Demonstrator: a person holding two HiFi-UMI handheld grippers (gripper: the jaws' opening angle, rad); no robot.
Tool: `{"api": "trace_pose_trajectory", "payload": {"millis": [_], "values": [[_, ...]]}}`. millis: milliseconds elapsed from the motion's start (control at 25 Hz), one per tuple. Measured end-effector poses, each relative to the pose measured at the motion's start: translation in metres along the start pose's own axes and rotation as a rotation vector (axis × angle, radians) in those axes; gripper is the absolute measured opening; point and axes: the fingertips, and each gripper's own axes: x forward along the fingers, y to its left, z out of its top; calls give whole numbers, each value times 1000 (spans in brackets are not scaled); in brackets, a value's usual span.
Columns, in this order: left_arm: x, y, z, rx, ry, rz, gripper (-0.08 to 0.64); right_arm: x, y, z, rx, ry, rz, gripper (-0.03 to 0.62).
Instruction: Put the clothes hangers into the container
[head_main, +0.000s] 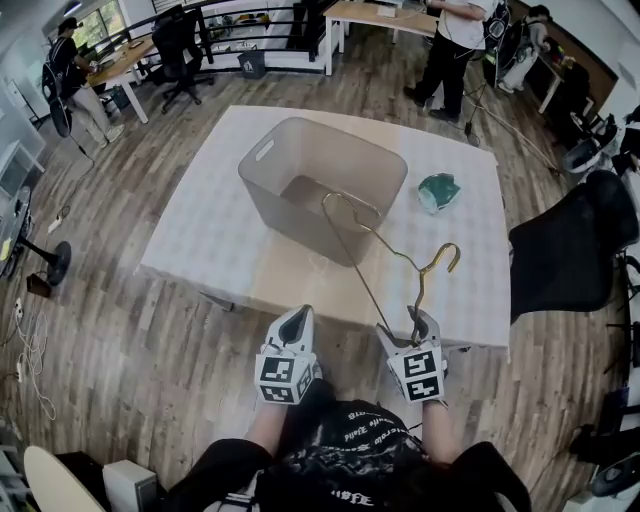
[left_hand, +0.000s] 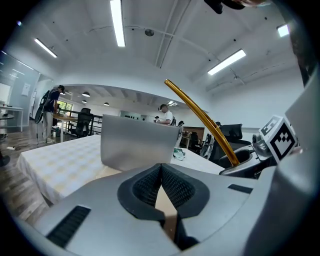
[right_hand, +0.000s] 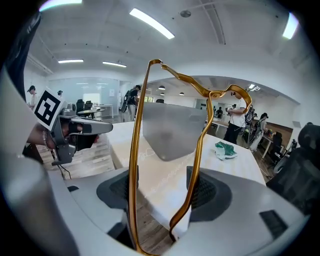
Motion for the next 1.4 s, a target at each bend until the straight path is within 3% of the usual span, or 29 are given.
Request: {"api": "trace_pose_trajectory", "payload": {"millis": [480,800,1200,1400], "values": [[64,74,29,44,22,-82,20,65,-27,67,-6,-7,-100,307],[76,86,32,24,26,-65,20,65,-71,116,-160,20,-119,307],[104,102,54,16,15,-16,20,97,-124,178,-344,108,-64,307],[108,107,60,8,9,13,20,111,-139,201,-487,174,-28,307]]}}
